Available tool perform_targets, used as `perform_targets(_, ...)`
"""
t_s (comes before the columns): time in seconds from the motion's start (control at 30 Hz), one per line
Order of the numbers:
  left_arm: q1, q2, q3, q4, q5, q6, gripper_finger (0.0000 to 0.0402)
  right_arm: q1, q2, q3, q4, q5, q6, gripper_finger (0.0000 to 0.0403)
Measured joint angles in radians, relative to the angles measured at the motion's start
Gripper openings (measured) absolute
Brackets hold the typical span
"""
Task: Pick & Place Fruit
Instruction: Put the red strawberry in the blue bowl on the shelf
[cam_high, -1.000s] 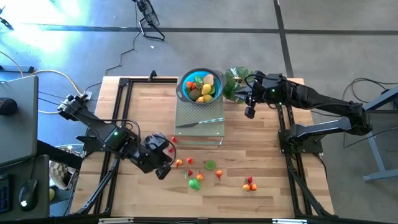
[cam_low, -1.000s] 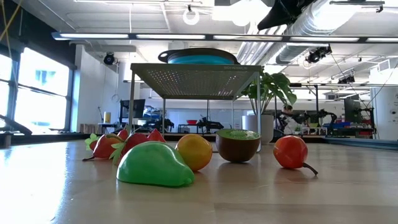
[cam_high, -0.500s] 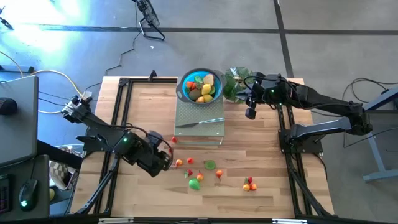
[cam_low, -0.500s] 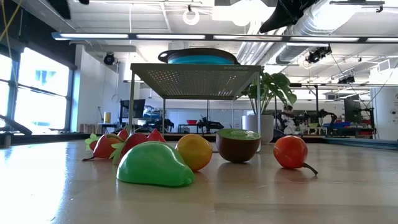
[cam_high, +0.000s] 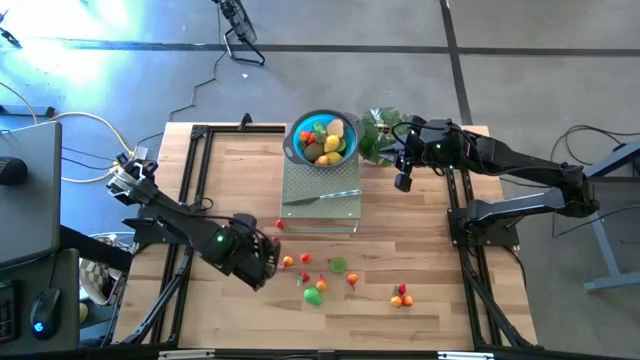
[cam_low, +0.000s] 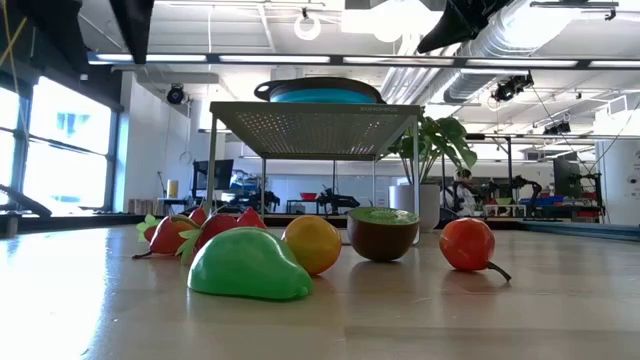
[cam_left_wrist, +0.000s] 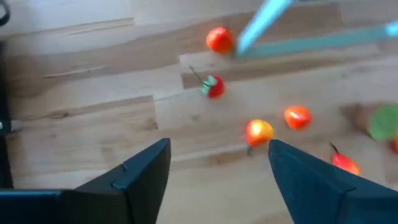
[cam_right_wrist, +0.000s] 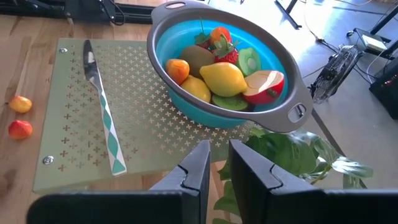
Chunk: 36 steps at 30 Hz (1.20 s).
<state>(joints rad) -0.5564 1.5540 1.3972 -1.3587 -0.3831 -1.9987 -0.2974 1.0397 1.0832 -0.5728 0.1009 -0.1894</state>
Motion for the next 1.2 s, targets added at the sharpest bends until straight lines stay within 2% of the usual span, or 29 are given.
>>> perform_targets(0.13,-0.013,-0.015,-0.132,0.103,-0.013,-0.093,0.0229,0.000,0.000,0.000,0.000,0.000,0.000,0.0052)
perform_targets(0.27,-0.016,-0.027,-0.281,0.308,-0.017,-0.149,0.0207,0.000,0.000,0.000,0.000,0.000,0.000,0.0052)
perform_targets(0.5,0.000,-0.027,-0.479,0.555,-0.056,-0.226,0.0198,0.000,0.000,0.000,0.009,0.000,0.000,0.0052)
perform_targets(0.67,0.001,-0.027,-0.530,0.582,-0.153,-0.269,0.0198,0.000,0.000,0.000,0.018,0.005,0.000,0.0052)
perform_targets(1.0,0.082,-0.027,-0.568,0.601,-0.210,-0.251,0.0198,0.000,0.000,0.000,0.103,0.053,0.001,0.0052)
perform_targets(1.2,0.140,-0.027,-0.570,0.647,-0.215,-0.120,0.0198,0.000,0.000,0.000,0.106,0.057,0.001,0.0052)
